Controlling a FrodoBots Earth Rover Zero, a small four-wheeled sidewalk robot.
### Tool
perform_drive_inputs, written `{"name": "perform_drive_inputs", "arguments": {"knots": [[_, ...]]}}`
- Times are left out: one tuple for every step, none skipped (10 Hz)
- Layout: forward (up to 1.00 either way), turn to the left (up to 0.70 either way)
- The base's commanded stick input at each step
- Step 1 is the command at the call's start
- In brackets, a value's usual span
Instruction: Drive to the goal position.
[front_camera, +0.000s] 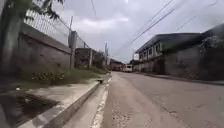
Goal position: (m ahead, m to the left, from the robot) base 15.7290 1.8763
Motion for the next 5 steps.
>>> {"name": "perform_drive_inputs", "arguments": {"knots": [[0.70, -0.35], [0.70, -0.35], [0.70, -0.35], [0.70, -0.31], [0.70, -0.12]]}}
